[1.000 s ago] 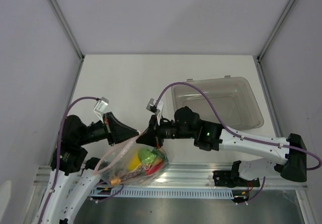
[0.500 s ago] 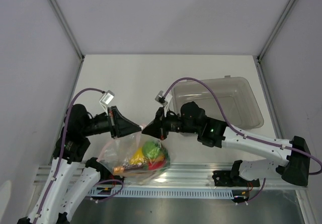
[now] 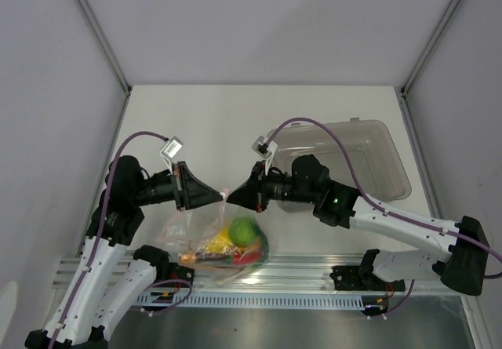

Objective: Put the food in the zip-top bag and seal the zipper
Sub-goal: Zip the zipper food storage bag at the center of the board.

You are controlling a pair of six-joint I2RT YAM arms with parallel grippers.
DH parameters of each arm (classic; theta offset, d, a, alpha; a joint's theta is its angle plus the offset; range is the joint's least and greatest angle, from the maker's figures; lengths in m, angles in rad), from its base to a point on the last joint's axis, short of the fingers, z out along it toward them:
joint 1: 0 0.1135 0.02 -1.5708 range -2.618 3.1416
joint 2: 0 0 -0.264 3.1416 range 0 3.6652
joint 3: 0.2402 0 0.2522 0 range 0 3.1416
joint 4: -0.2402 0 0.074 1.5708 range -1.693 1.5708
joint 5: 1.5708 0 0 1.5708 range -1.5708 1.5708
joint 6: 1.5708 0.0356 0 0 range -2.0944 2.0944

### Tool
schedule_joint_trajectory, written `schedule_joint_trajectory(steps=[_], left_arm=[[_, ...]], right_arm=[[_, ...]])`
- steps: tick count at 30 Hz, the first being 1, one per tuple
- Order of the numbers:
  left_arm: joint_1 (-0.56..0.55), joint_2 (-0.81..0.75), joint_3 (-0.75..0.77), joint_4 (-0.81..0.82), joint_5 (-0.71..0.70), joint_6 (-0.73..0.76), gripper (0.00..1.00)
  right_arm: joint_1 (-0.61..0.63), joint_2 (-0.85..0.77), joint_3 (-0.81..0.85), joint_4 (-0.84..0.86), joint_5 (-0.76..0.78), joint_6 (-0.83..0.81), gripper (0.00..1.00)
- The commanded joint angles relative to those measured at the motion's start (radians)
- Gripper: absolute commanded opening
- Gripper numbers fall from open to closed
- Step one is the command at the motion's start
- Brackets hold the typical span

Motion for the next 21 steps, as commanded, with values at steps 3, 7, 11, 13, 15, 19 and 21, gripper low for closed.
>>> schedule_joint_trajectory(steps=[3,7,11,13,15,19,21], left_arm=[[-0.006,0.049,0.055,0.054,0.014,-0.023,0.02],[-0.006,0.069,0.073,0.055,-0.004,-0.012,0.29],[-0.006,0.047,0.073,0.022,-0.009,0.018,0.55],[-0.006,0.03,0.071,0.0,-0.017,0.038,0.68],[-0.006,0.004,0.062,-0.029,-0.024,0.055,0.73],[-0.006,-0.031,0.044,-0.073,-0.032,0.08,0.72],[-0.006,-0.043,0.033,-0.105,-0.04,0.093,0.7]], right_arm=[[0.0,0.008,0.022,0.131,-0.137,0.005,0.0],[0.016,-0.008,0.009,0.135,-0.103,0.027,0.0],[0.025,-0.025,-0.015,0.16,-0.051,0.064,0.0],[0.027,-0.031,-0.029,0.181,-0.034,0.074,0.0],[0.028,-0.037,-0.052,0.204,-0.005,0.093,0.0],[0.028,-0.058,-0.072,0.215,0.035,0.104,0.0],[0.028,-0.066,-0.073,0.209,0.053,0.101,0.0]])
